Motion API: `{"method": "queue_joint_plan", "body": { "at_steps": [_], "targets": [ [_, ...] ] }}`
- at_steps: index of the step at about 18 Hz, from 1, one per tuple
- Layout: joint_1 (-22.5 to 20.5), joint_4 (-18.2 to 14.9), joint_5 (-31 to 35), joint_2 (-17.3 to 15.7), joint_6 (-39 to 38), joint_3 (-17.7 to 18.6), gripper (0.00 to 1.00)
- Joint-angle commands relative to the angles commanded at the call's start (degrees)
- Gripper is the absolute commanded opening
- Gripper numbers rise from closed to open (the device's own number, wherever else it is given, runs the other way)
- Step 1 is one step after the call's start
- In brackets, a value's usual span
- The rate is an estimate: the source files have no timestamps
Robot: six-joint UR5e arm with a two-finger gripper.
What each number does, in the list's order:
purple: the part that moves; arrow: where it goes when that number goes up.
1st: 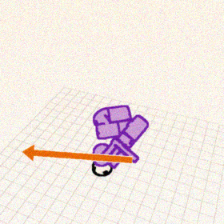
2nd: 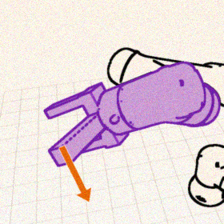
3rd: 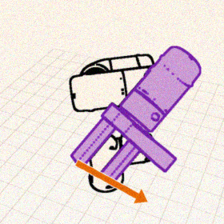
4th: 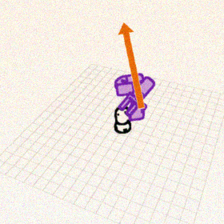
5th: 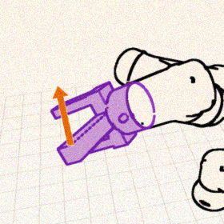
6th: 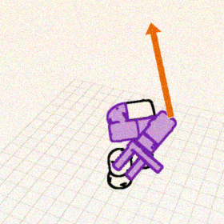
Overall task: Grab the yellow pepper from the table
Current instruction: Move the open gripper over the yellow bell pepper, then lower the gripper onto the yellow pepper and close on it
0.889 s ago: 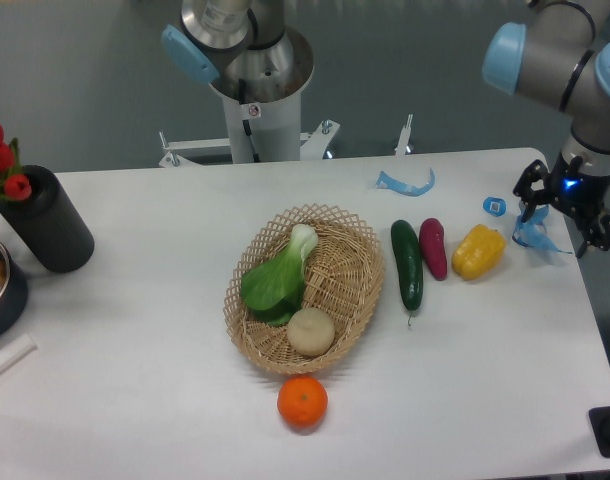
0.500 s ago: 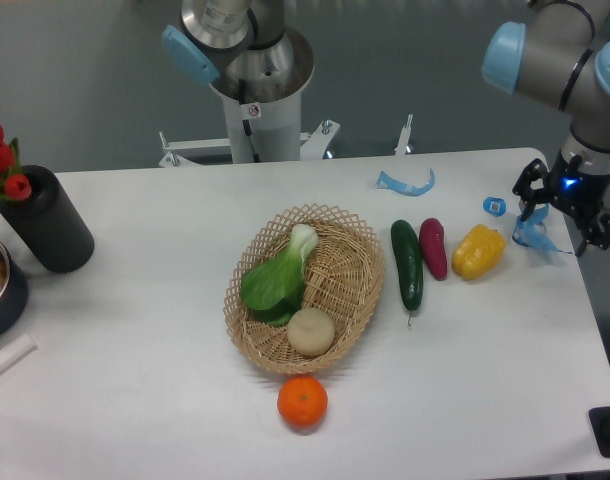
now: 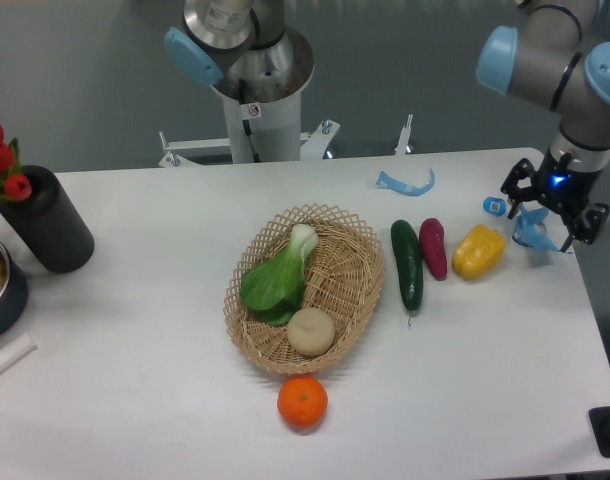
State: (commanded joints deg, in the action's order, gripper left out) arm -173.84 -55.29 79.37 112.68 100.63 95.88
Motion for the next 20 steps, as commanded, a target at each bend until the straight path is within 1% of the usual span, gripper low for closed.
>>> {"method": "queue_joint_plan", "body": {
  "at_steps": [2, 4, 7, 9, 14, 16, 18, 20],
  "targets": [
    [0.52, -0.08, 0.18, 0.00, 0.00, 0.88, 1.00],
    [0.09, 0.44, -0.35, -0.35, -0.09, 2.90, 1.00],
    [-0.71, 0.89, -0.70, -0.35, 0.53, 3.26, 1.00],
    [-0.27, 1.24, -0.62, -0.35, 0.53, 4.40, 1.00],
    [-0.18, 1.41, -0.53, 0.26, 0.00, 4.05, 1.00],
    [-0.09, 1.85, -0.53, 0.52, 0.00, 4.49, 1.00],
    [0.08, 2.11, -0.53, 1.66, 0.09, 4.93, 1.00],
    [0.35, 3.25, -0.53, 2.28, 0.18, 5.45, 1.00]
  ]
}}
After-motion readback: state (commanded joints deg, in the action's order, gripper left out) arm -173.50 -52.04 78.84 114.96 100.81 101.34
